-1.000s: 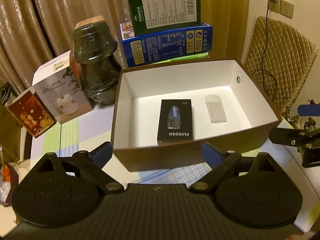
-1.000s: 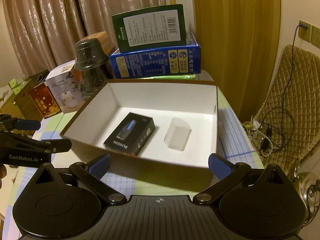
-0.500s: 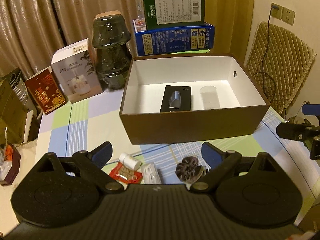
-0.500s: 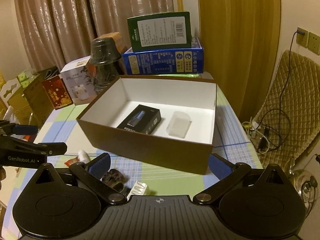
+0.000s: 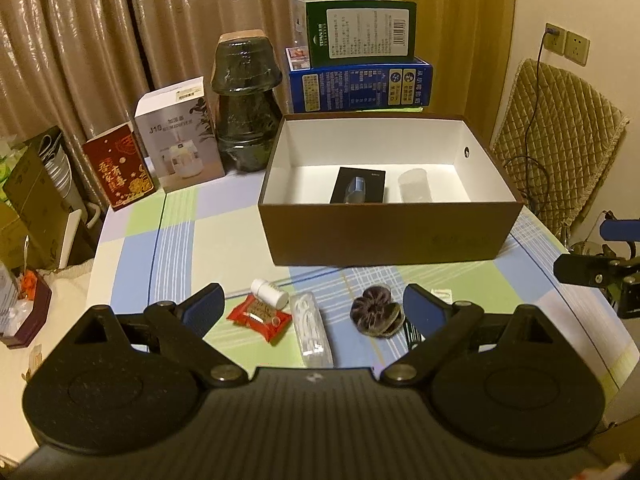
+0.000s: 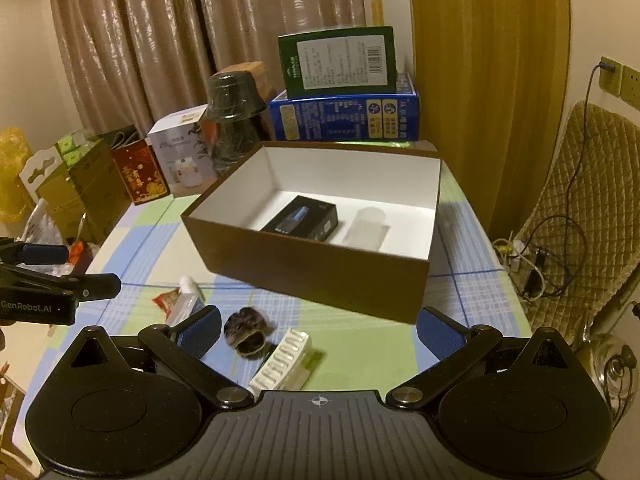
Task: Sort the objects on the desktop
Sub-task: 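Withdraw both grippers from the brown box back over the remaining items, then move the right gripper to the white plastic rack and grasp it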
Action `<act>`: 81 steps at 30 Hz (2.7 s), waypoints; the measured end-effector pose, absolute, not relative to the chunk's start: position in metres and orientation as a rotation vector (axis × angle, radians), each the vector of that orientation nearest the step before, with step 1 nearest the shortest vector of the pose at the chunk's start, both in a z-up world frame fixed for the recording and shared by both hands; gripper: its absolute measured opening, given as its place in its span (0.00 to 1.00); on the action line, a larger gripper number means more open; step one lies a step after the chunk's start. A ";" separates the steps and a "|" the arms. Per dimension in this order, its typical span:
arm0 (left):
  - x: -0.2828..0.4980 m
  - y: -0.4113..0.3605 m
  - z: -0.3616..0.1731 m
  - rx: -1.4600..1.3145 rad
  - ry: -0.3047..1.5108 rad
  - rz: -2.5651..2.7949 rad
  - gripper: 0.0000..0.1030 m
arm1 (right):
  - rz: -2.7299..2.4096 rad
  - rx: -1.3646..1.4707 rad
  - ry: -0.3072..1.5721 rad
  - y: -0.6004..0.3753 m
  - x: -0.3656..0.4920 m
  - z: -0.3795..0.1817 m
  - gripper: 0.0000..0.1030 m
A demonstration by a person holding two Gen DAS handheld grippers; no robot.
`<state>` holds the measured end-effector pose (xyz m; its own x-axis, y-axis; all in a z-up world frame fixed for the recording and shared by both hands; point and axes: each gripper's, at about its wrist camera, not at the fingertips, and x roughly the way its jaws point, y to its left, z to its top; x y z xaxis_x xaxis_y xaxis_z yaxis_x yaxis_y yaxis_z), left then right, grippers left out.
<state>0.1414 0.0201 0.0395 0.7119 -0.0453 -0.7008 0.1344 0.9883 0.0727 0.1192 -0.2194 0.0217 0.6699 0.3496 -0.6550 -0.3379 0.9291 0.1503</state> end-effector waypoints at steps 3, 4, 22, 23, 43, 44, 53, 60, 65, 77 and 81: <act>0.131 0.022 0.040 0.118 0.775 -0.097 0.92 | 0.396 0.020 0.749 -0.221 0.113 0.020 0.98; 0.128 0.022 0.039 0.118 0.775 -0.097 0.92 | 0.398 0.021 0.752 -0.222 0.111 0.020 0.98; 0.093 0.021 0.012 0.096 0.866 -0.086 0.92 | 0.427 0.051 0.849 -0.232 0.088 -0.008 0.98; 0.091 0.022 0.010 0.094 0.871 -0.089 0.92 | 0.427 0.053 0.855 -0.232 0.088 -0.010 0.98; 0.083 0.034 -0.023 0.071 0.983 -0.066 0.91 | 0.428 0.047 0.963 -0.221 0.095 -0.040 0.98; 0.084 0.034 -0.024 0.071 0.985 -0.065 0.91 | 0.427 0.048 0.966 -0.220 0.095 -0.041 0.98; 0.092 0.040 -0.028 0.076 1.002 -0.069 0.91 | 0.422 0.056 0.998 -0.212 0.103 -0.050 0.98; 0.102 0.045 -0.034 0.078 1.015 -0.074 0.91 | 0.397 0.071 1.022 -0.204 0.108 -0.059 0.98; 0.113 0.045 -0.041 0.088 1.024 -0.090 0.91 | 0.369 0.075 1.016 -0.198 0.114 -0.066 0.98; 0.145 0.055 -0.059 0.101 1.041 -0.090 0.90 | 0.341 0.034 0.962 -0.177 0.138 -0.082 0.97; 0.159 0.056 -0.064 0.101 1.043 -0.100 0.87 | 0.341 0.007 0.964 -0.165 0.148 -0.089 0.80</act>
<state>0.1595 0.0560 -0.0637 0.4996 -0.0345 -0.8656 0.1301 0.9909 0.0356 0.1482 -0.1647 -0.0890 0.5215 0.2878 -0.8032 -0.2813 0.9468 0.1566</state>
